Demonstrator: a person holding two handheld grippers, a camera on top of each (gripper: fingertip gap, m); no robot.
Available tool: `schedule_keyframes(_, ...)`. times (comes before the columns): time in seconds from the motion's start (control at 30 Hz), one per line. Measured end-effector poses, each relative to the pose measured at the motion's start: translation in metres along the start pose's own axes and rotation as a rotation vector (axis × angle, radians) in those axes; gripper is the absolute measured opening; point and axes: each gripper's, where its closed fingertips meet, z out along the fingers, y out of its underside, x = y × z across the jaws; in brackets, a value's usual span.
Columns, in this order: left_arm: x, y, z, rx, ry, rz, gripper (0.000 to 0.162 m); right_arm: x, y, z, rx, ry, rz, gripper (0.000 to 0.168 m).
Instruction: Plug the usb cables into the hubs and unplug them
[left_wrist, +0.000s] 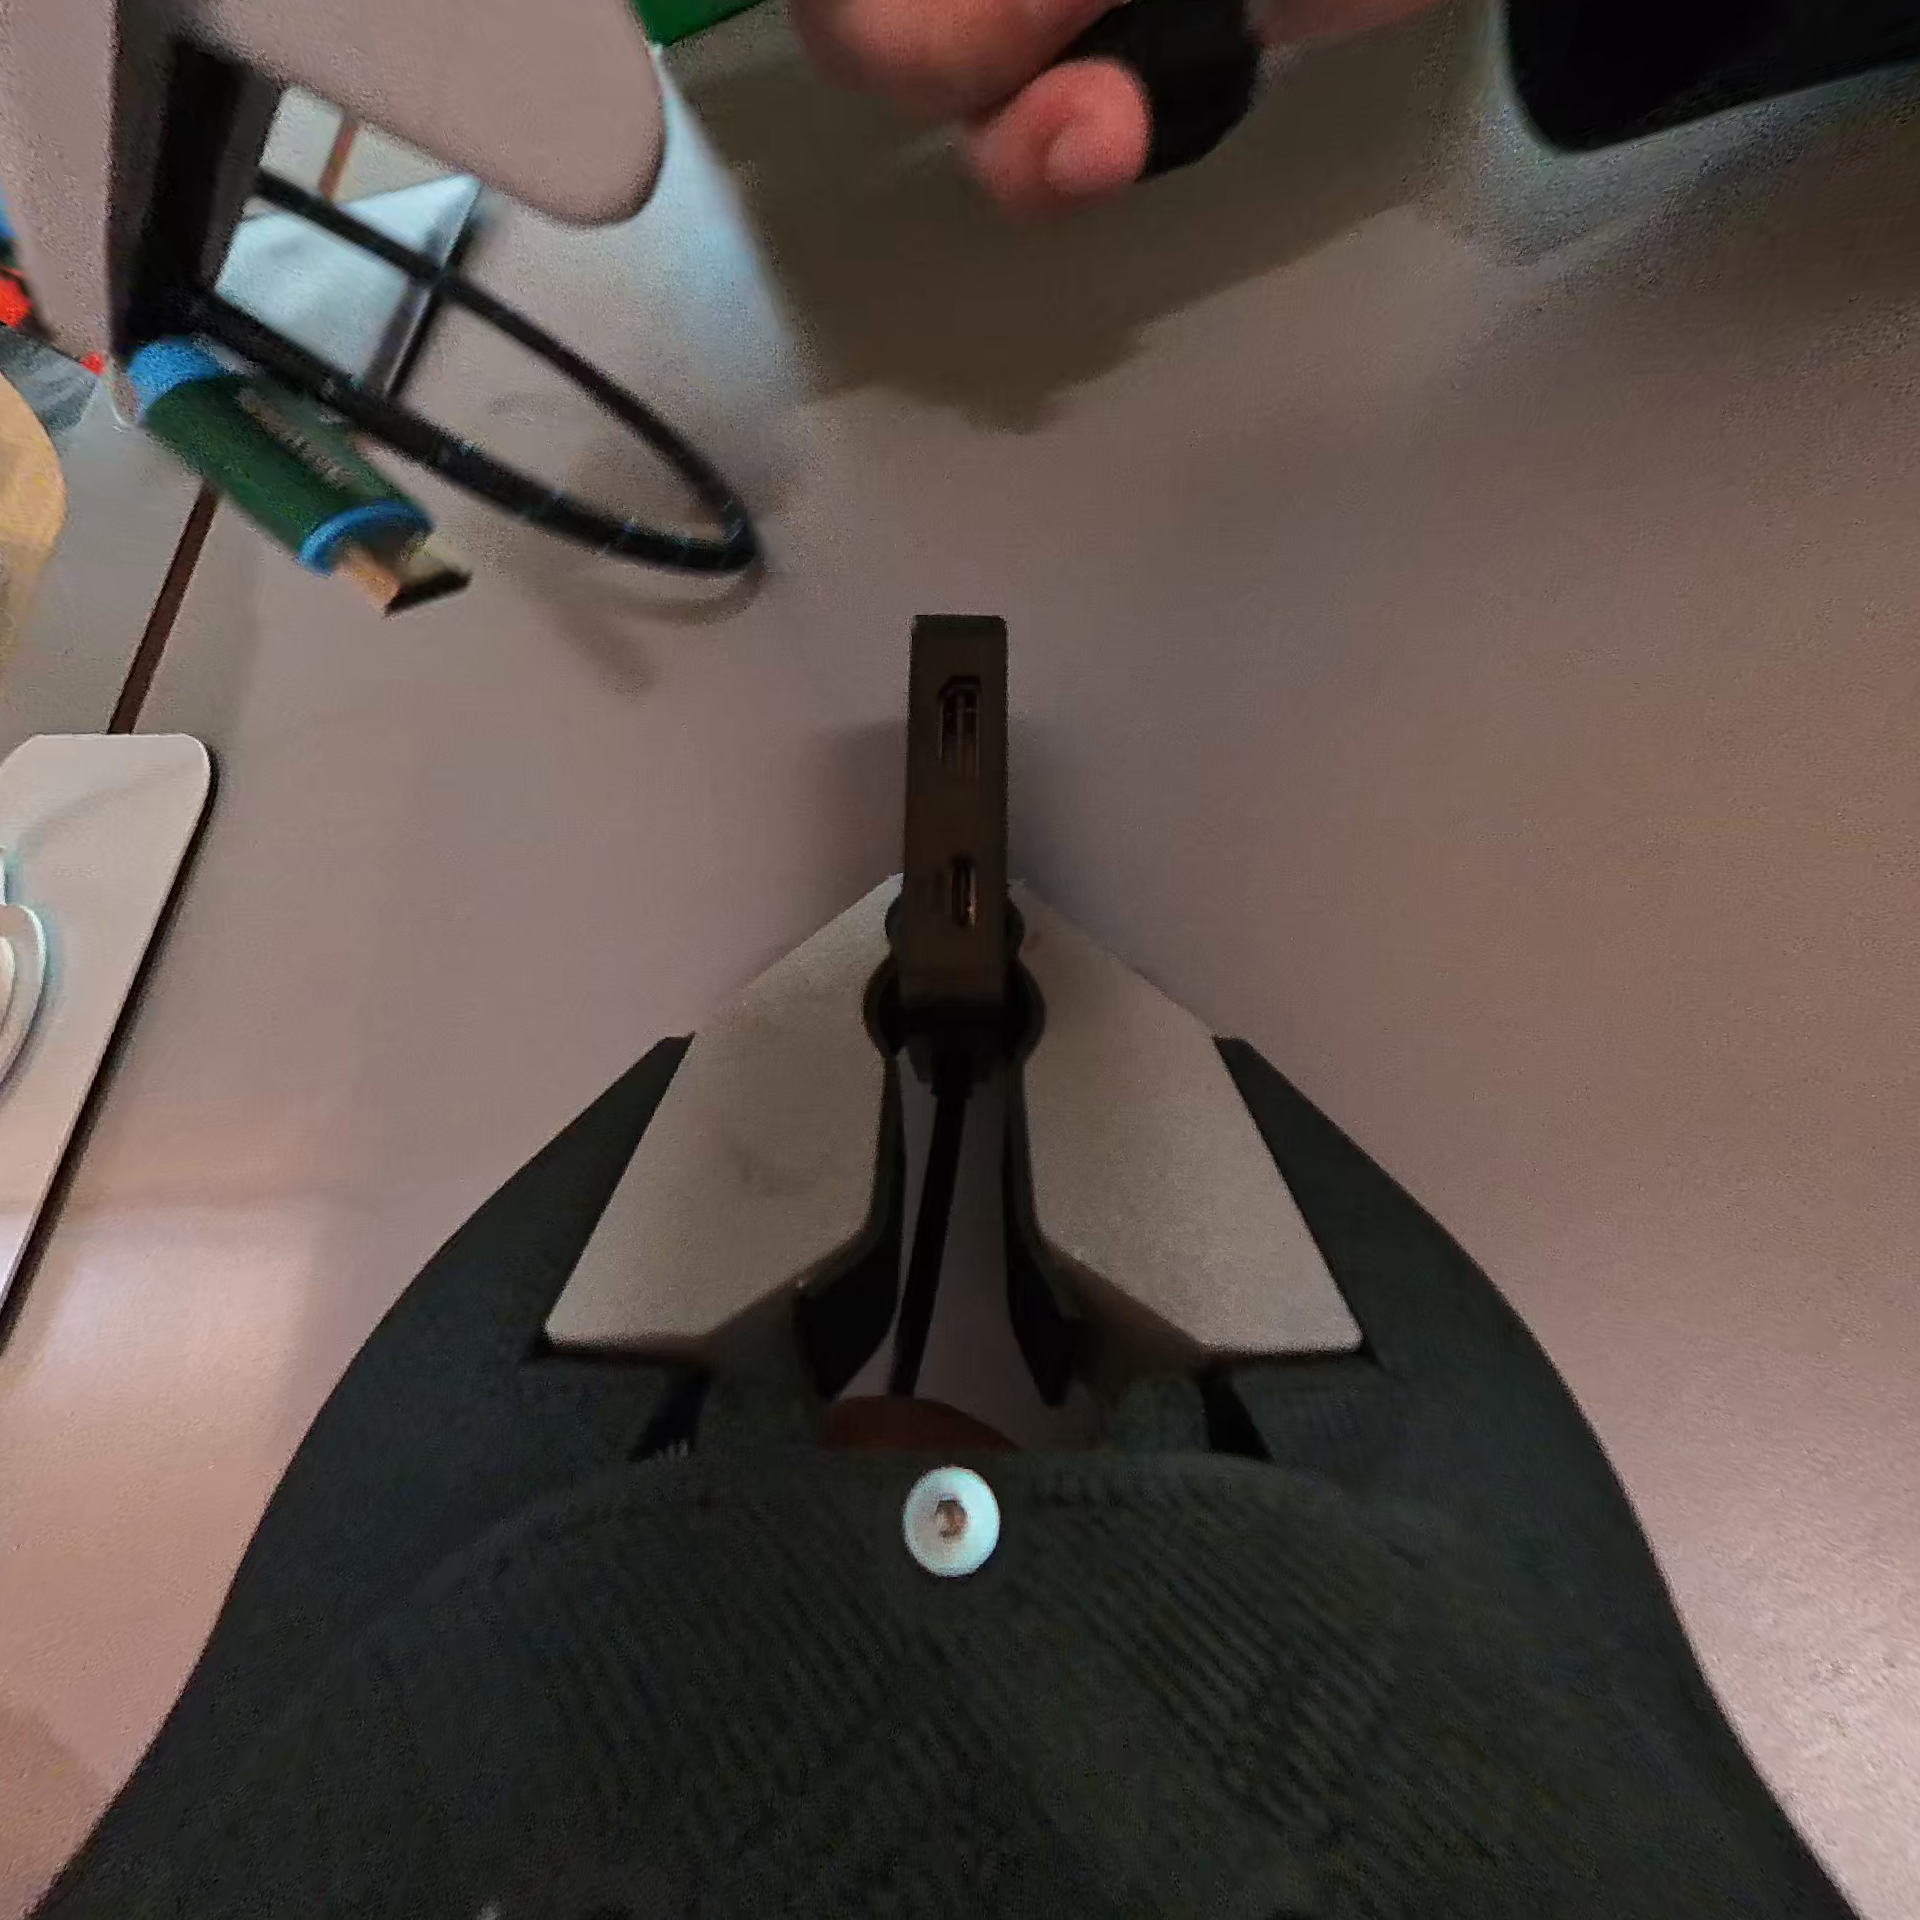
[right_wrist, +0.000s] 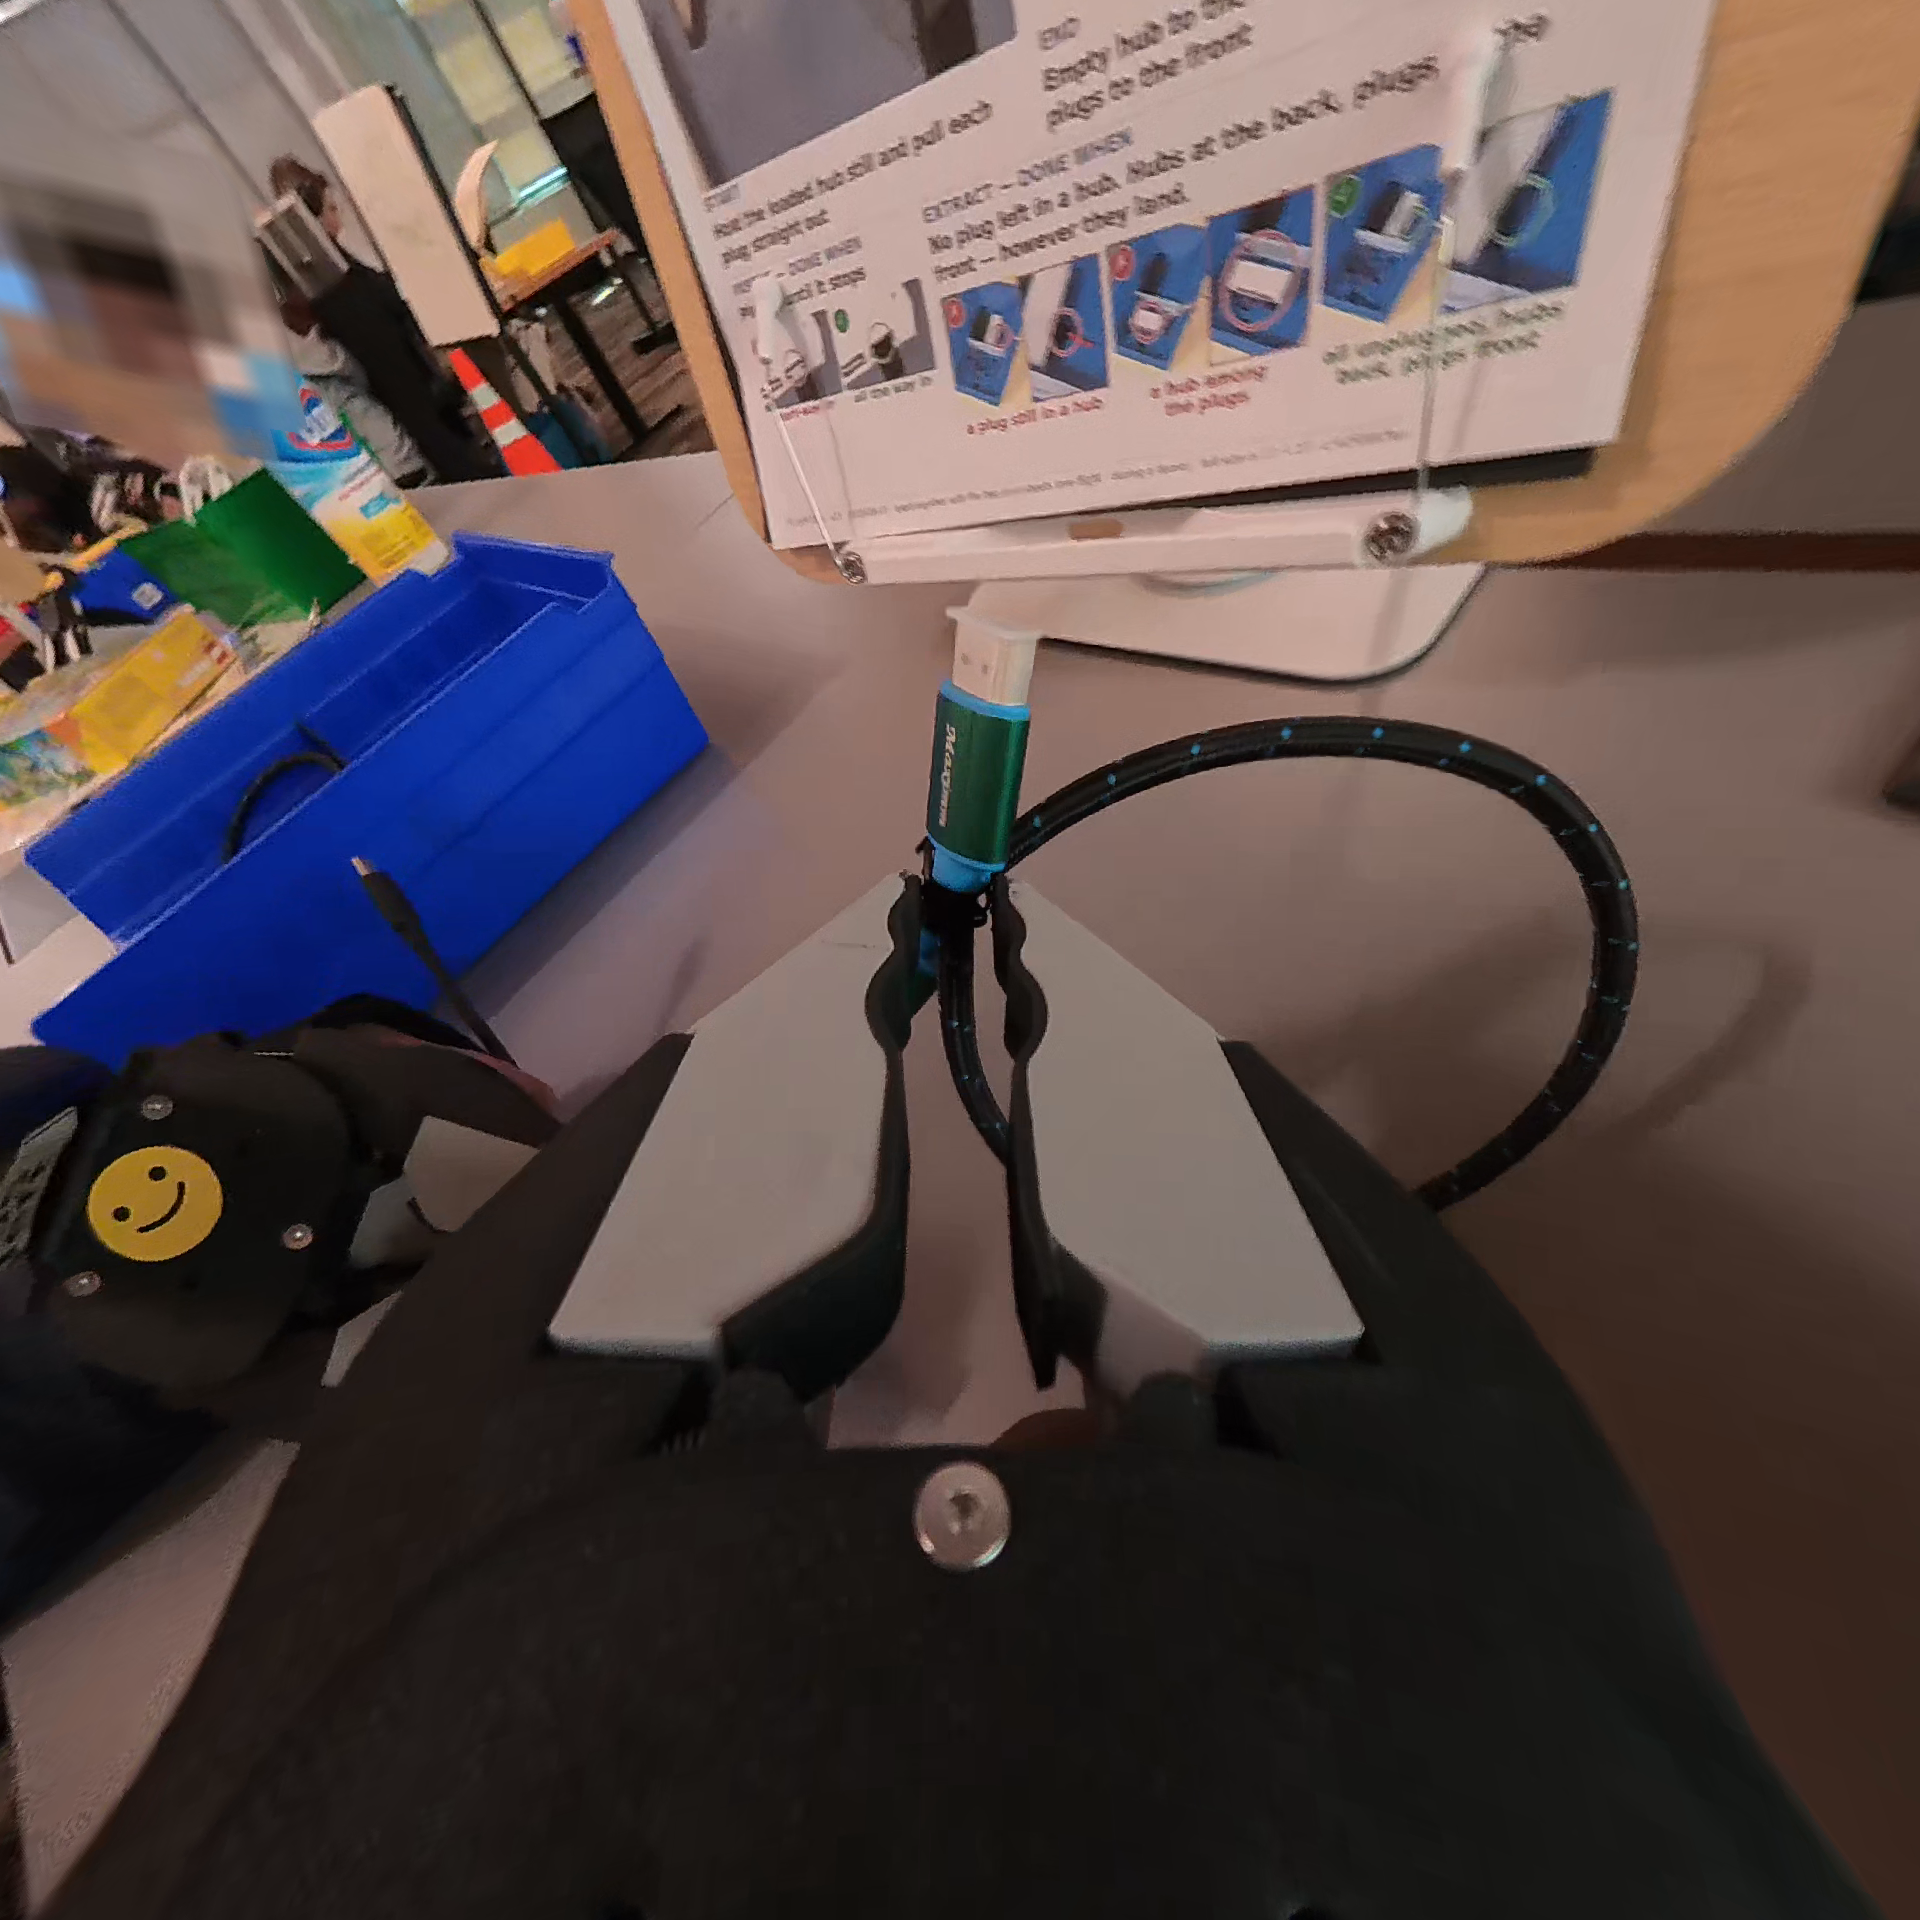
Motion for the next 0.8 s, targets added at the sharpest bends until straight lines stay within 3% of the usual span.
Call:
schedule_keyframes(0.23,-0.005,0.004,0.003,-0.034,-0.090,0.078,0.011,-0.009,0.003,0.013,0.022,-0.022,-0.163,0.009)
schedule_keyframes(0.33,-0.001,-0.001,0.000,-0.013,-0.057,0.030,0.026,-0.008,0.005,0.010,0.018,-0.021,-0.169,0.009)
schedule_keyframes(0.57,-0.001,-0.020,-0.016,0.078,-0.016,-0.046,0.041,-0.010,0.001,0.002,0.045,-0.057,-0.113,0.009)
schedule_keyframes(0.7,0.004,-0.033,-0.035,0.184,0.100,-0.144,0.043,-0.015,0.001,0.000,0.049,-0.055,-0.133,0.009)
schedule_keyframes(0.8,-0.007,-0.036,-0.045,0.219,0.084,-0.194,0.043,-0.023,0.001,-0.001,0.057,-0.081,-0.140,0.009)
